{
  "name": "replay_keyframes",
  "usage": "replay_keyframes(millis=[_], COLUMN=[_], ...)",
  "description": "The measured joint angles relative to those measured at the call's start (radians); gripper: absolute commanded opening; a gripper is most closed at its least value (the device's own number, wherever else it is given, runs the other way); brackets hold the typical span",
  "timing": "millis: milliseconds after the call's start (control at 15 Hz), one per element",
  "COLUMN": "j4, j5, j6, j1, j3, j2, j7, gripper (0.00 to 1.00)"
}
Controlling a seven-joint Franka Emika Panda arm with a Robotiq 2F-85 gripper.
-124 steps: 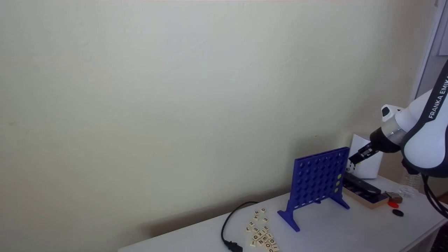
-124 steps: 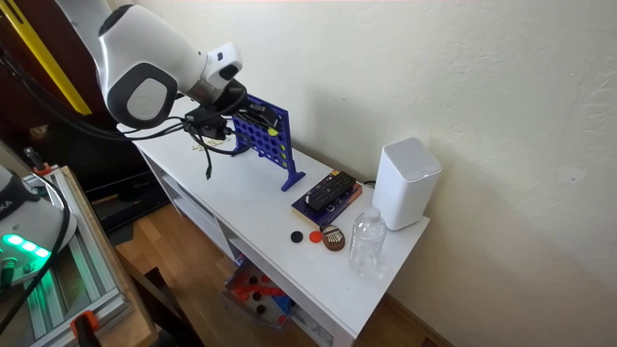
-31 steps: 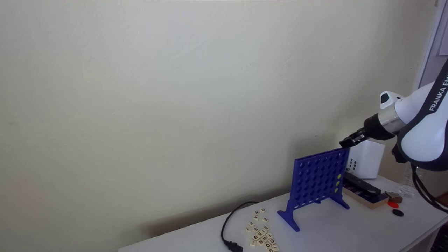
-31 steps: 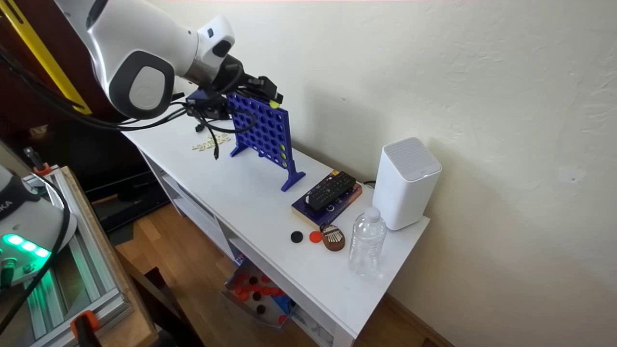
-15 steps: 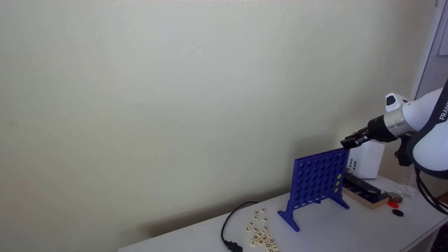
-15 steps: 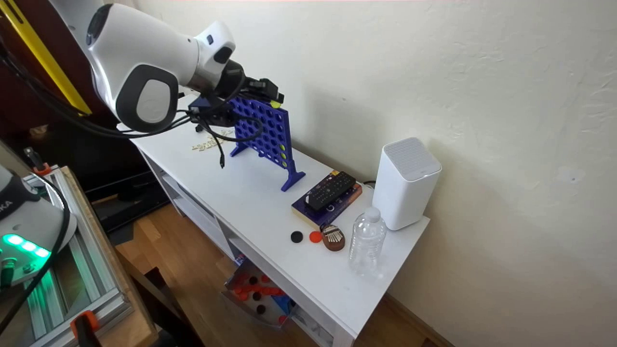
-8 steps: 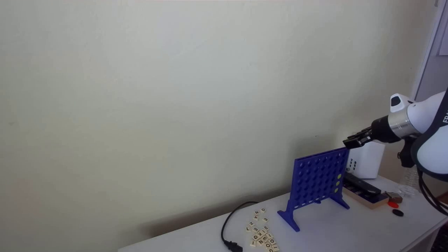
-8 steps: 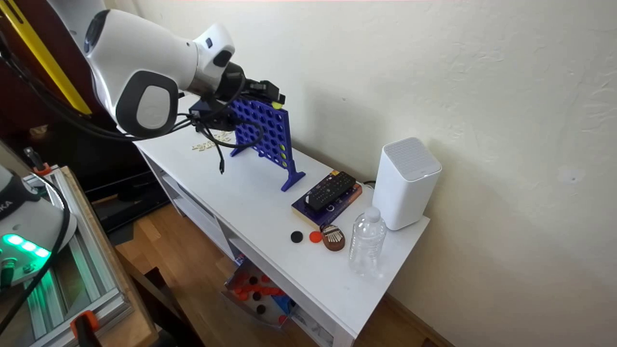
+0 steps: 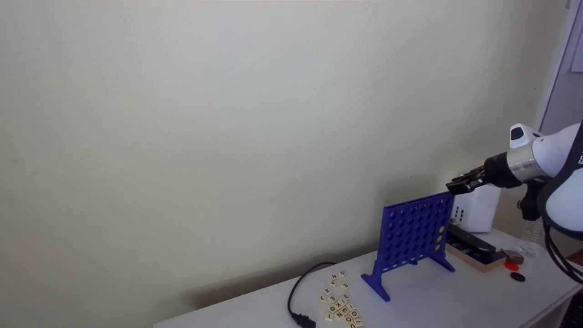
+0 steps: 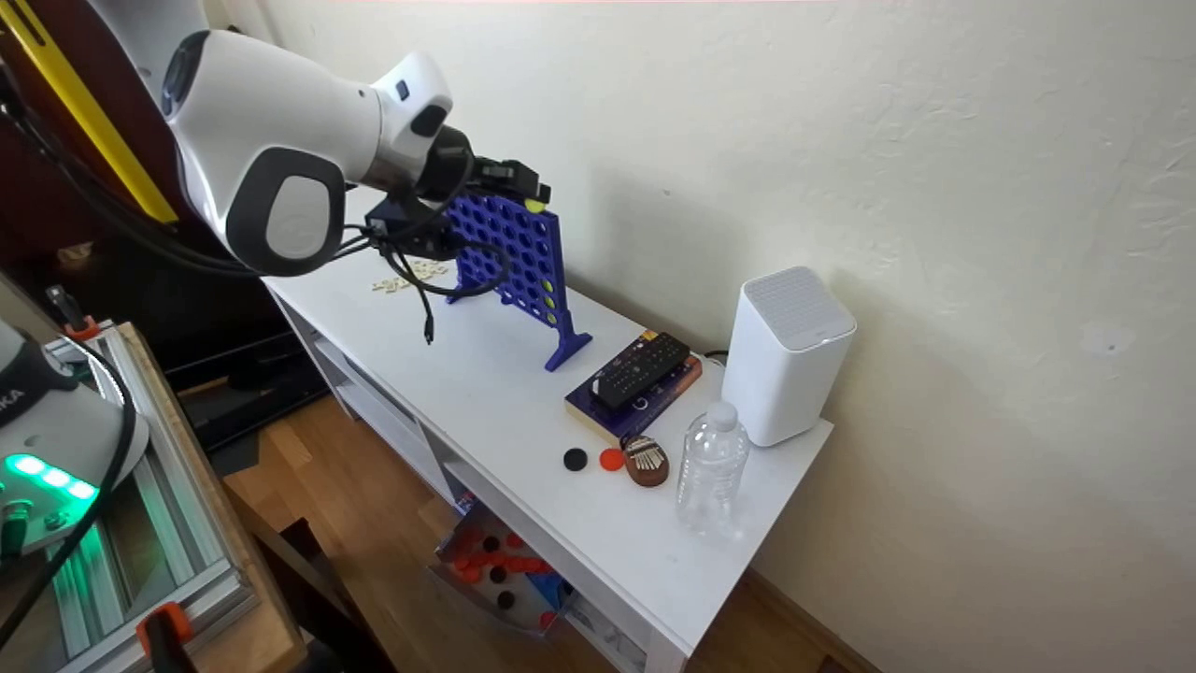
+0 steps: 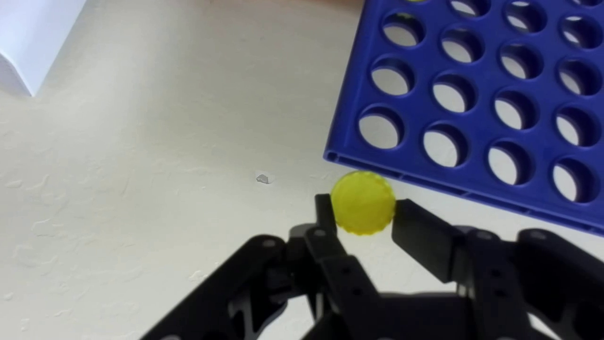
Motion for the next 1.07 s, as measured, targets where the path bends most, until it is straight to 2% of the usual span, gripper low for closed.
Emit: replay_keyframes(millis=[1067], j4=[0.024], j5=[-0.019], j6=[0.074], j1=[-0.017], j3=[0.0], j2=[0.046], j7=[0.002], gripper=[0.13])
